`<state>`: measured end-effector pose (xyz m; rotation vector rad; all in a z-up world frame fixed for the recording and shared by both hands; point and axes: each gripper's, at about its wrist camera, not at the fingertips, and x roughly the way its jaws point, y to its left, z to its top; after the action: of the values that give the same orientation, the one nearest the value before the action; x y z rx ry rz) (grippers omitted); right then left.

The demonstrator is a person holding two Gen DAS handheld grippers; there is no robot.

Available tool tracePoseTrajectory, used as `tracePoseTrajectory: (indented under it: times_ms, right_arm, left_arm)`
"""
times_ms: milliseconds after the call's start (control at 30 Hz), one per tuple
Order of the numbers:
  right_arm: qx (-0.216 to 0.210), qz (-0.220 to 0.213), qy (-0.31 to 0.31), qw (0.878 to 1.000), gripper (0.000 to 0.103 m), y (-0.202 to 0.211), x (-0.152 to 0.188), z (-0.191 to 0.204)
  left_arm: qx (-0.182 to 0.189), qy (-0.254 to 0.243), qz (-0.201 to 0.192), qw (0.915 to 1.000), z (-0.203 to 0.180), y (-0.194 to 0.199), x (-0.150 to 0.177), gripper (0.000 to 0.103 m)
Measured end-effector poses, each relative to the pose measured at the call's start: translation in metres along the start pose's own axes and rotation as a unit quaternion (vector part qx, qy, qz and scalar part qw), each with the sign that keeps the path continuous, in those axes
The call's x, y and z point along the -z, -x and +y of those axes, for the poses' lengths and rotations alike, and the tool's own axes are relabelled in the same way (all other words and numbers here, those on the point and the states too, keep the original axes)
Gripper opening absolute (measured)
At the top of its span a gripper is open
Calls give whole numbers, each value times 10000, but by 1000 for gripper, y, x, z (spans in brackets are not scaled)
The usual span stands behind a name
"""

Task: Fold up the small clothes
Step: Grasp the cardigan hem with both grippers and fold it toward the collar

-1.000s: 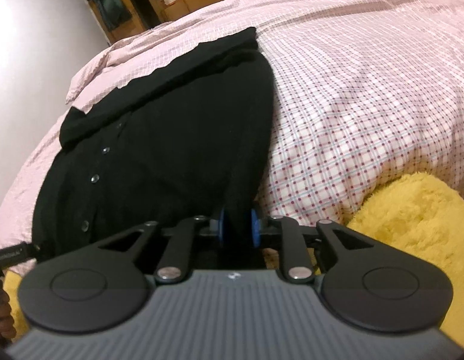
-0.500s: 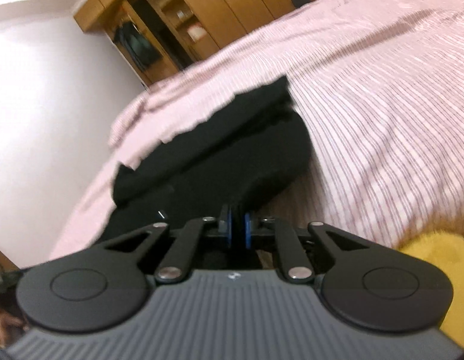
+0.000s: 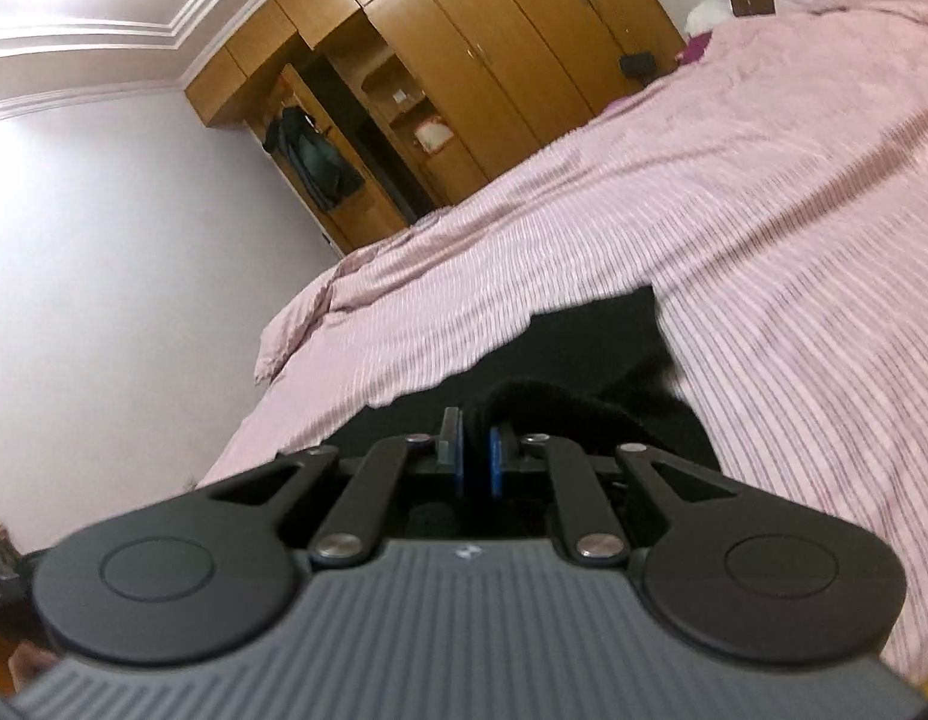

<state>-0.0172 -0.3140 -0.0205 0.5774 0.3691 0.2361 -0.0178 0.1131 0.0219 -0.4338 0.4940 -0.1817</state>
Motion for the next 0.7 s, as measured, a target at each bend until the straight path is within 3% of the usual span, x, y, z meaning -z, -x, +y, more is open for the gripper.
tracePoseTrajectory:
  times_ms: [200,467,700]
  right_arm:
    - [68,-214,189,9996,11,-40,-27,7]
    - [443,-180,334,9983,11,-106,-43,2]
    - [977,292,320,9943,13,-172,-29,-20]
  left_arm:
    - [-150,-22,-273,9995,-13,-45,-33,9]
    - [-700,-77,-394,9967,0,-107,-62,7]
    - [-1040,-329,176,9939,24,-164,-60,8]
